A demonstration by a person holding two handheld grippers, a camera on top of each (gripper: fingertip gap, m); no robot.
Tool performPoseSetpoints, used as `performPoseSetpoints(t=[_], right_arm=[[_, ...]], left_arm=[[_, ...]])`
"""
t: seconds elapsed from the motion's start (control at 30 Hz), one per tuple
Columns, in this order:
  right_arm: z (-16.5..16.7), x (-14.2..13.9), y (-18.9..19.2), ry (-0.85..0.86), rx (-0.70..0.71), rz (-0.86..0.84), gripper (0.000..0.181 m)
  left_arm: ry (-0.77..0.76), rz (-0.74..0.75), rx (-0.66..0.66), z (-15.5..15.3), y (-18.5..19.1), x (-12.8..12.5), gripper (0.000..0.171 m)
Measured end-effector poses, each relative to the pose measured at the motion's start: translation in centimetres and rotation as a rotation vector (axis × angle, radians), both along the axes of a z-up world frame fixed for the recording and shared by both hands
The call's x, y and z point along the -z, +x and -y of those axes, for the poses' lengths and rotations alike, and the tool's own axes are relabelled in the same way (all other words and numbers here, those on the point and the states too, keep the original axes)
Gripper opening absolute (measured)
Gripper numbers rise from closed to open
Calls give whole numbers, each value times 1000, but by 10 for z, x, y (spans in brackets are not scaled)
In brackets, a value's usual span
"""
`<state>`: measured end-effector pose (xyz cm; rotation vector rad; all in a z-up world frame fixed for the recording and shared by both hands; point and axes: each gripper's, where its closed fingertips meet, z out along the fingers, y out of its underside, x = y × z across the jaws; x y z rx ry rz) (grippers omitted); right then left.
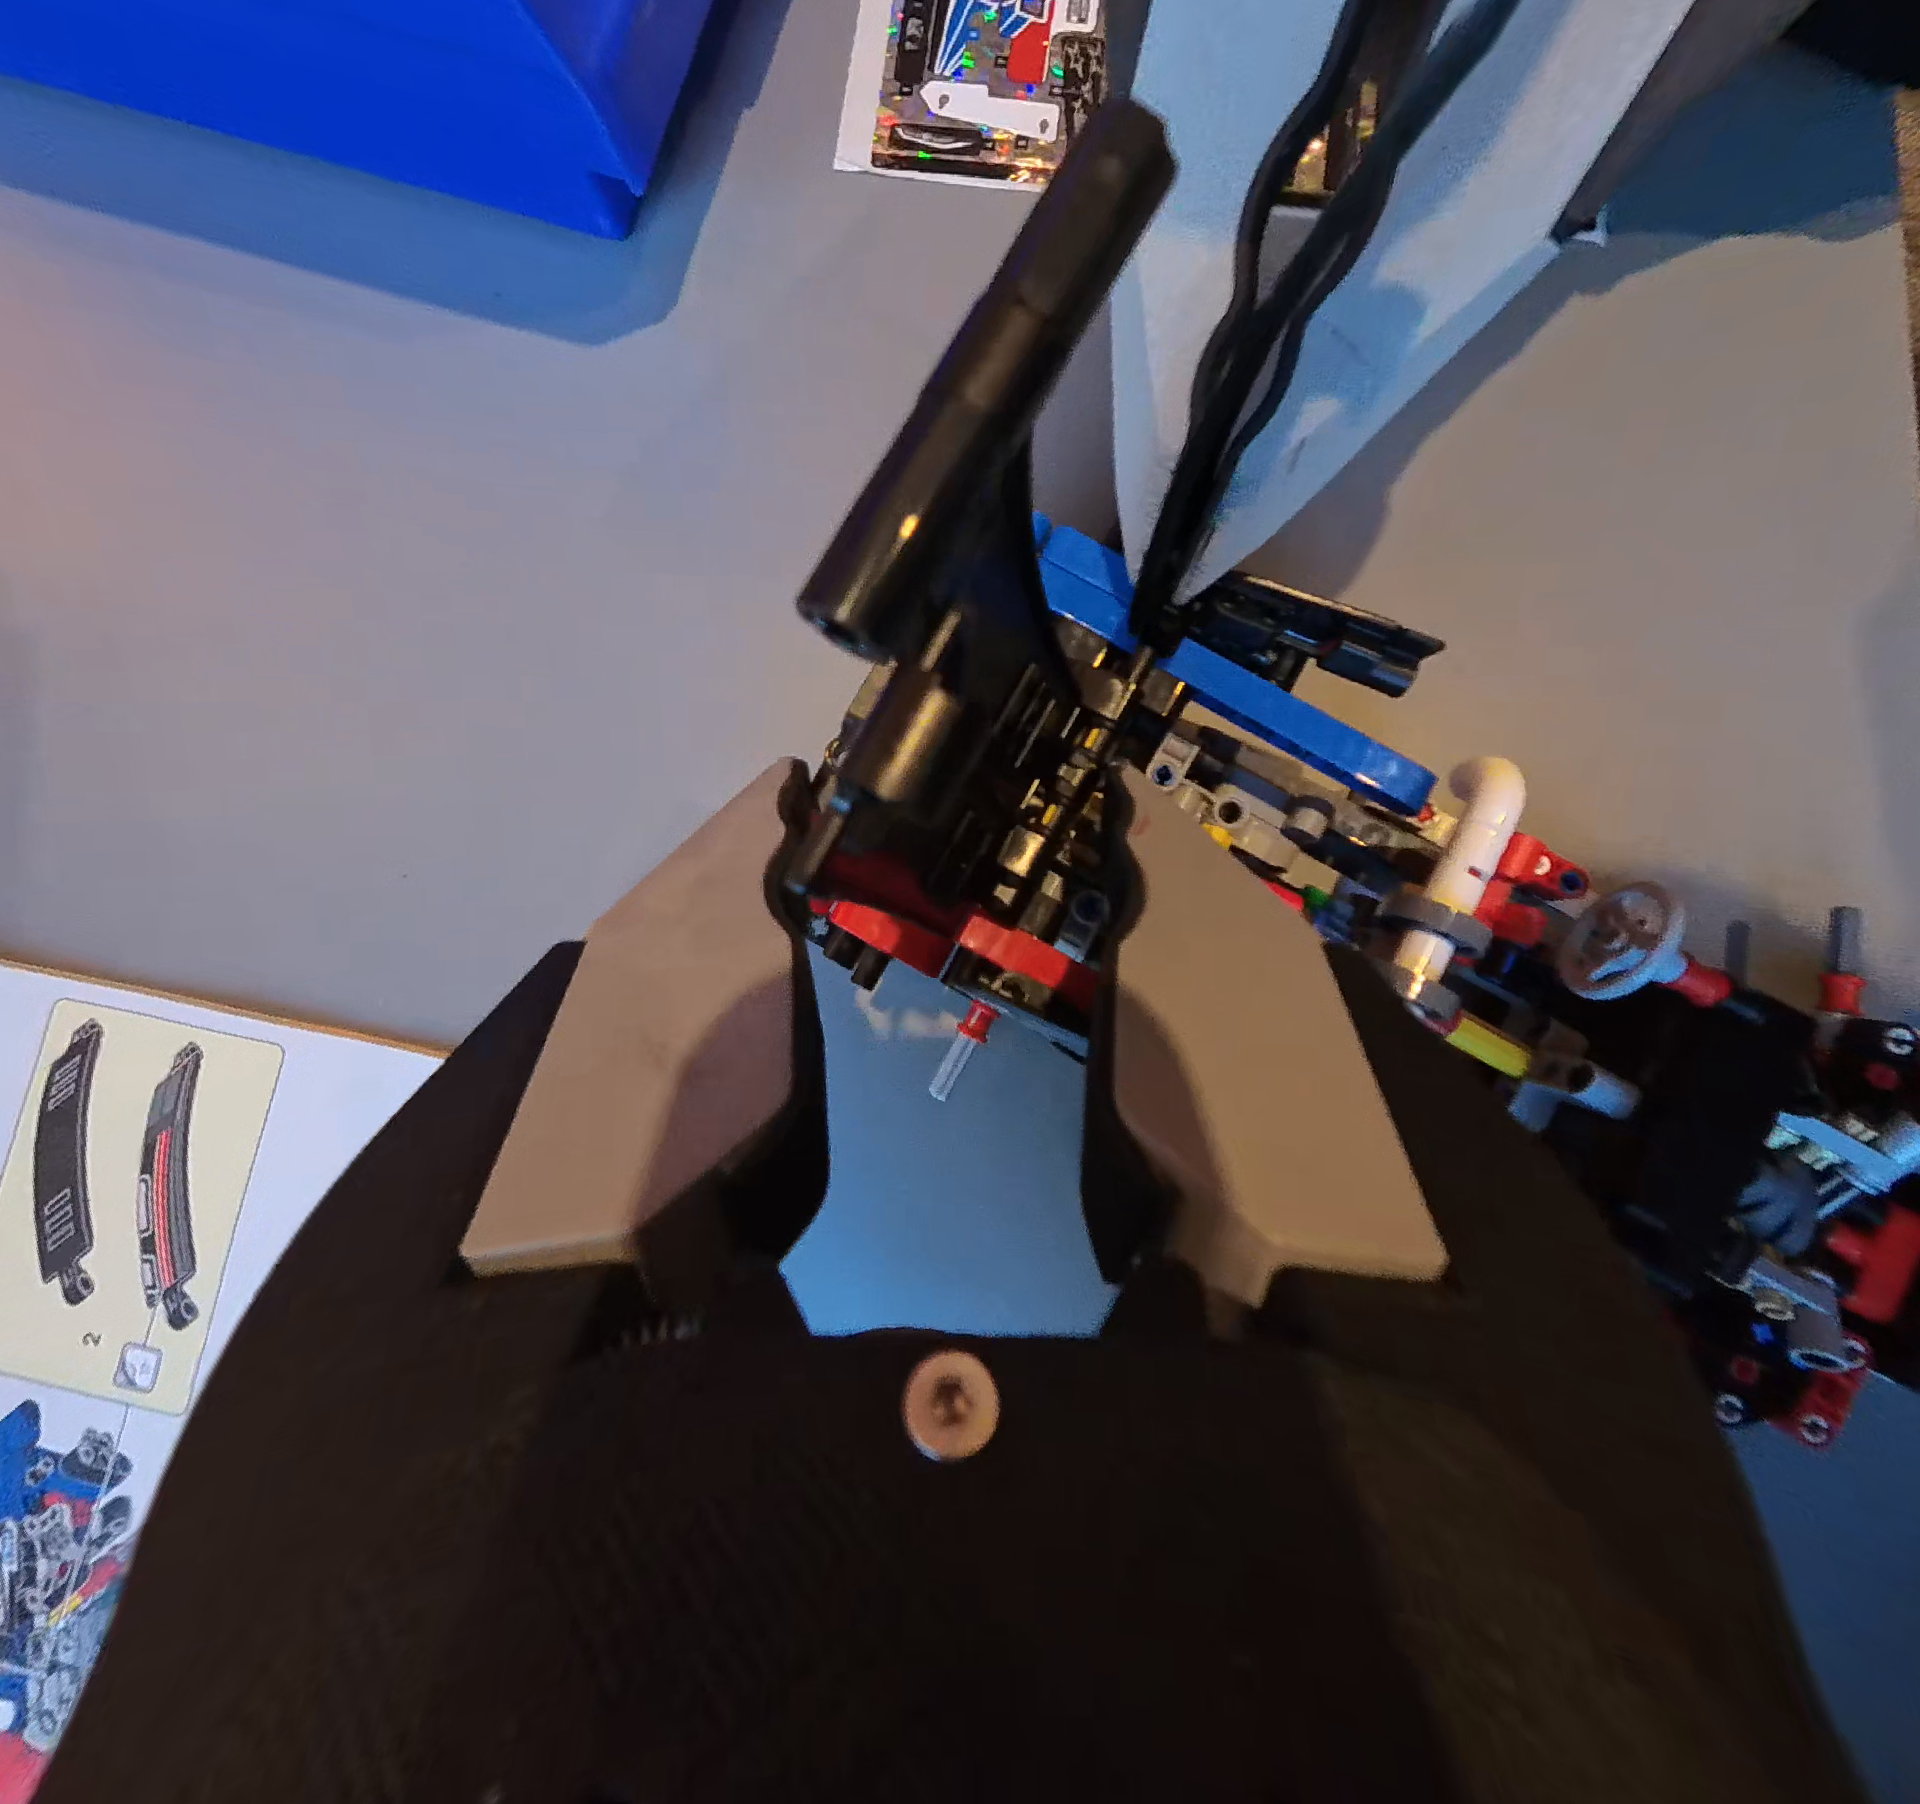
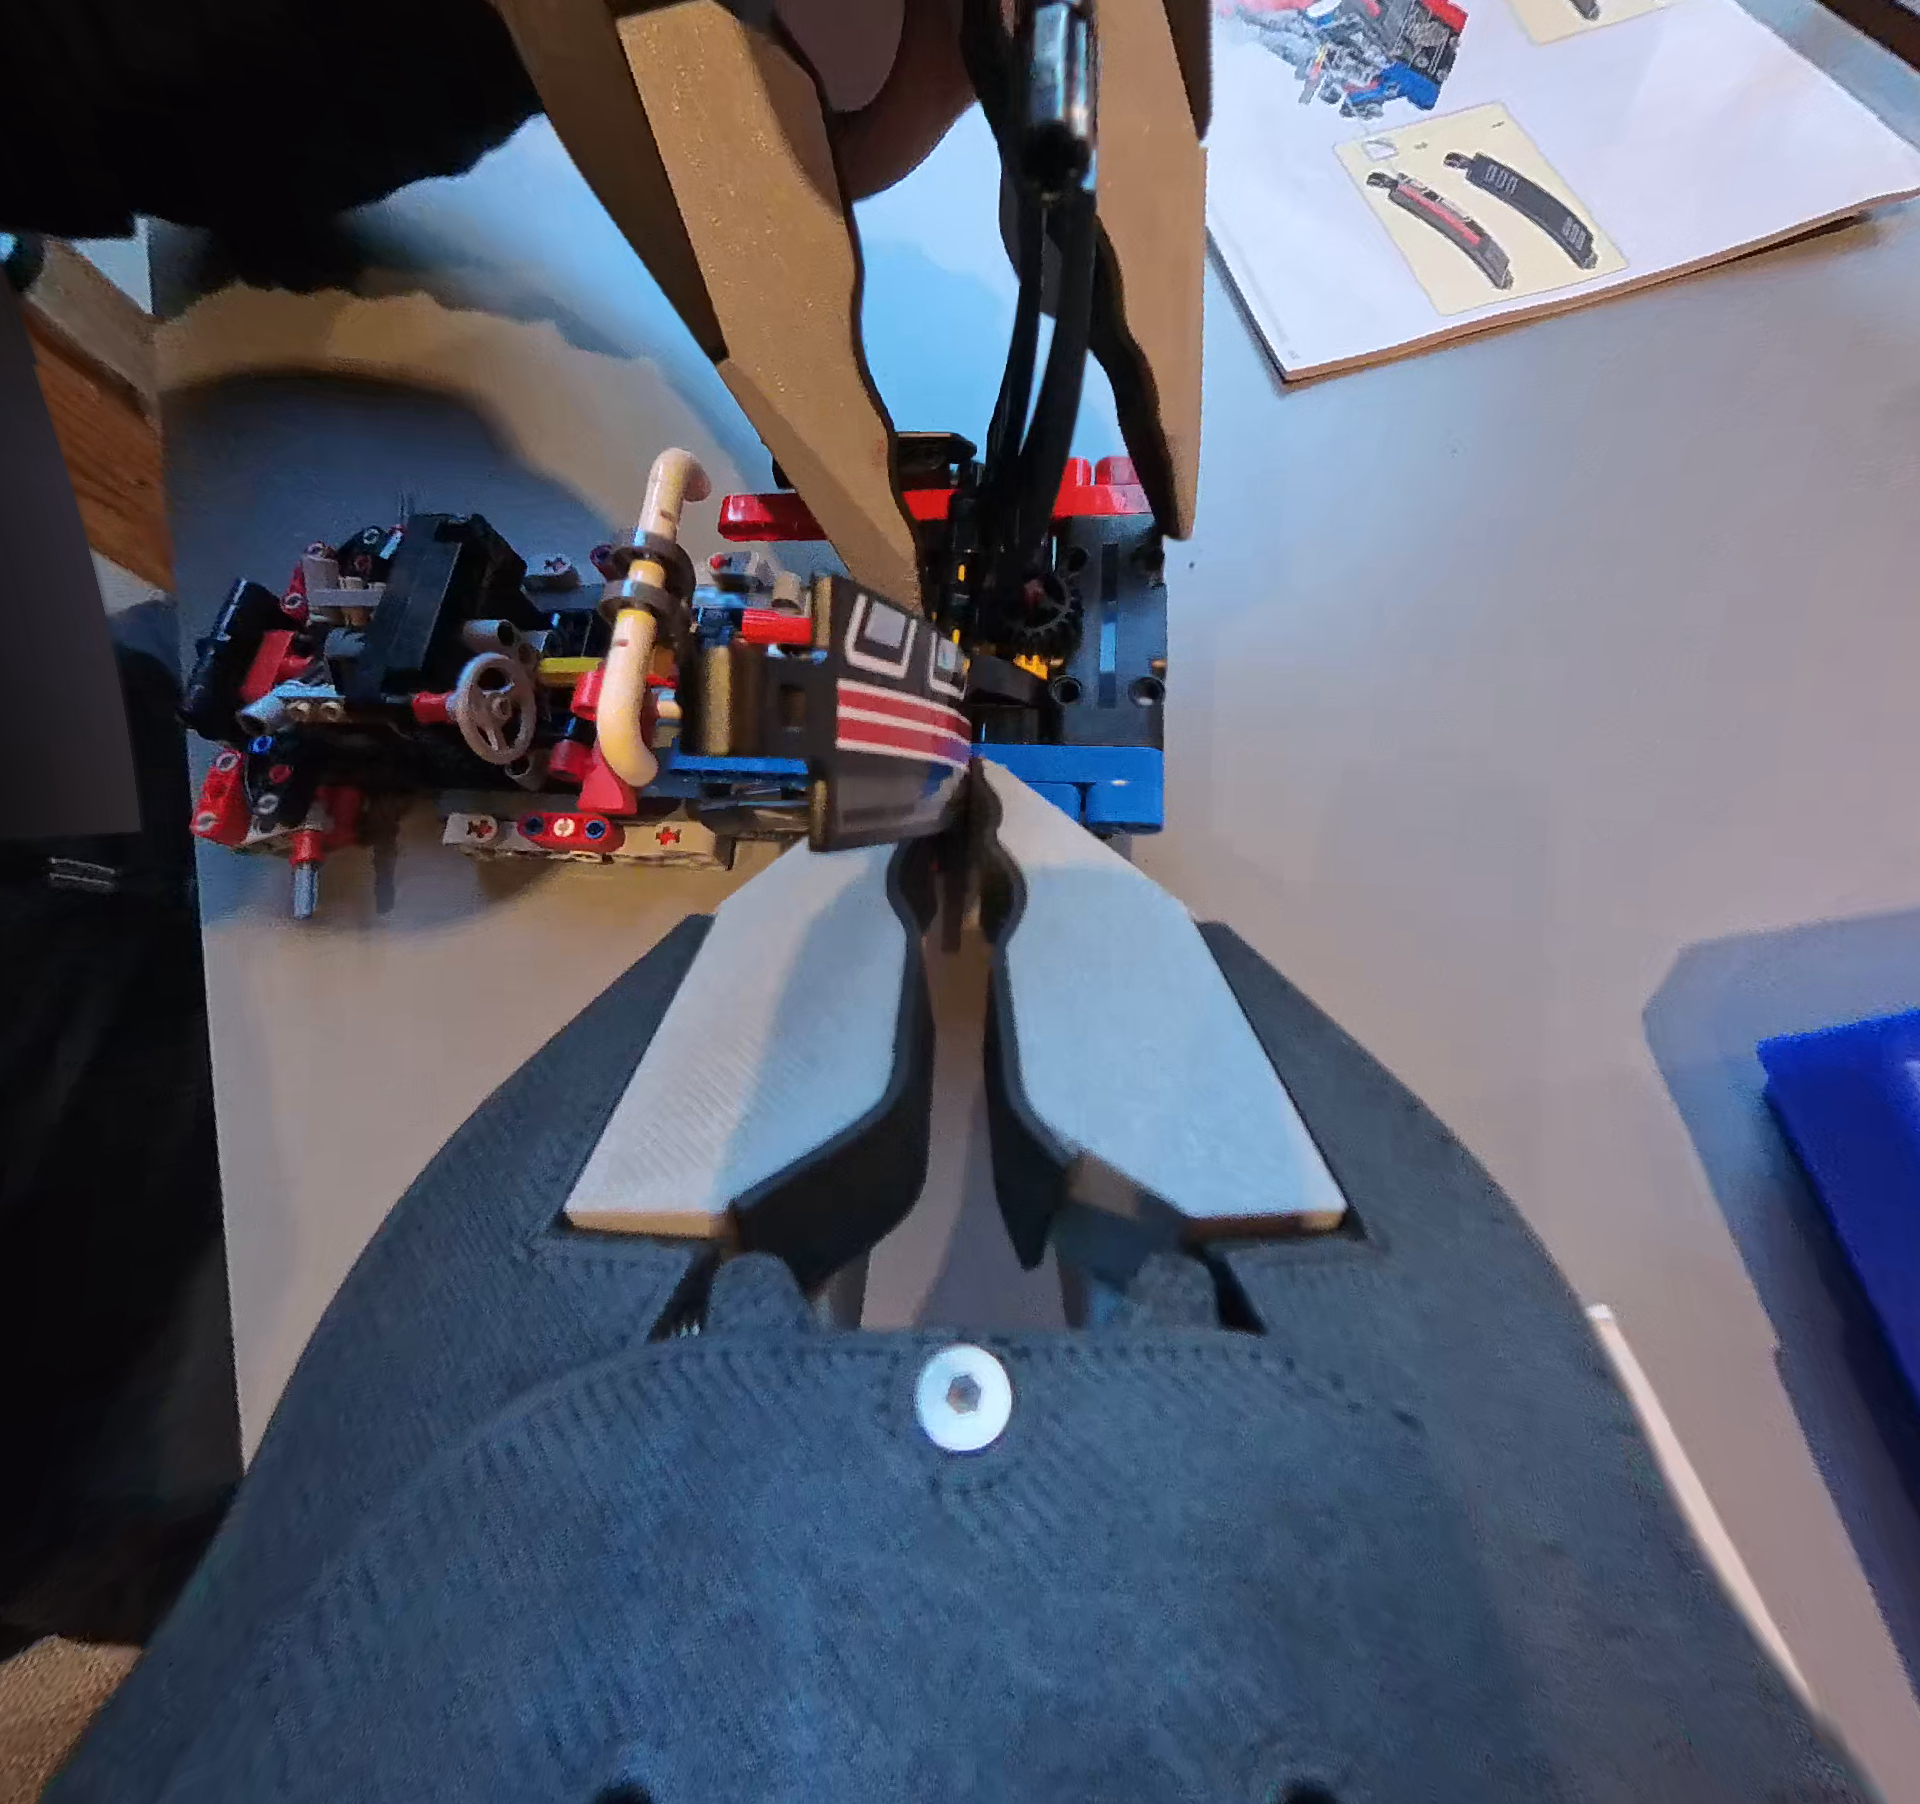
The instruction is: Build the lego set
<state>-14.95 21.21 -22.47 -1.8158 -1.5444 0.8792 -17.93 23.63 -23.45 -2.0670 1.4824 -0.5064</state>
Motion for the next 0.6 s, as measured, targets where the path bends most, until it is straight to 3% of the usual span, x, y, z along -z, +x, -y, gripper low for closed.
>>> performPoseSetpoints(t=[0.37, 0.6], right_arm=[[-1, 1, 0, -71, 9, 162, 0], [-3, 0, -6, -79, 49, 140, 0]], left_arm=[[-12, 8, -10, 0, 0, 0, 53], [-10, 12, -11, 0, 0, 0, 53]])
